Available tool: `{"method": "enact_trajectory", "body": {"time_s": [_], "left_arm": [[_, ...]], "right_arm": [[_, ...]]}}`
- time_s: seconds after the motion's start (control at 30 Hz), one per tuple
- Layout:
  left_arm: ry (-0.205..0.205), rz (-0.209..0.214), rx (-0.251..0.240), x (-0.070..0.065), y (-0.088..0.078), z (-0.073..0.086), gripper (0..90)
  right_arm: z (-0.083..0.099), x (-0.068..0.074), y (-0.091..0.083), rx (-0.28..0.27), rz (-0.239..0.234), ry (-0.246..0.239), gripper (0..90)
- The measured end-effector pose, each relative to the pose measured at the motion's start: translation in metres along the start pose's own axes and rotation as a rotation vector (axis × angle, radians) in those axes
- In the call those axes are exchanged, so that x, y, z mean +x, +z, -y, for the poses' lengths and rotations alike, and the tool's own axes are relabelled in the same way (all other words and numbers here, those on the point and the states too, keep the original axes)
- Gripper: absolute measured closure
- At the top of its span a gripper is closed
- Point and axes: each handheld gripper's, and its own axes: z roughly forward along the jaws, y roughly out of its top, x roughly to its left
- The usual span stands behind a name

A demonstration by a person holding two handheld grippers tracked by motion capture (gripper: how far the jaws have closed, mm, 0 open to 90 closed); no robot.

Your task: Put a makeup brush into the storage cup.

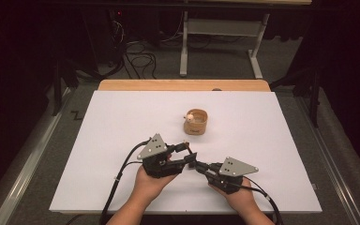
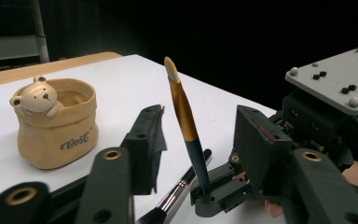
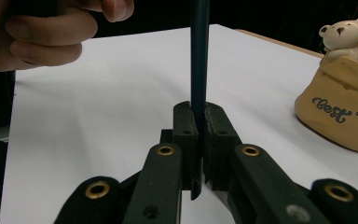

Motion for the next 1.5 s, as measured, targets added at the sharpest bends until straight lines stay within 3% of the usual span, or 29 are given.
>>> {"method": "enact_trajectory", "body": {"time_s": [0.43,0.93,1.0,1.17,1.3,1.5], "left_arm": [[-0.003,0.006,-0.022,0.001,-0.001,0.001,80.0],[-0.015,0.043,-0.033,0.000,0.001,0.002,83.7],[-0.012,0.043,-0.035,0.000,0.001,0.002,83.8],[-0.004,0.040,-0.031,-0.001,0.001,0.002,83.8],[0.003,0.040,-0.019,-0.002,0.004,0.004,83.8],[0.009,0.037,-0.007,-0.004,0.006,0.007,83.8]], "right_arm": [[0.001,0.001,0.001,0.005,0.006,-0.018,86.1],[0.001,0.000,0.002,0.012,0.018,-0.017,84.7],[0.001,-0.001,0.003,0.008,0.017,-0.001,81.0],[-0.004,-0.001,0.000,-0.012,0.017,0.010,58.6],[-0.010,0.000,-0.001,-0.034,0.023,0.001,55.8],[-0.017,0.002,-0.003,-0.044,0.030,-0.028,59.0]]}}
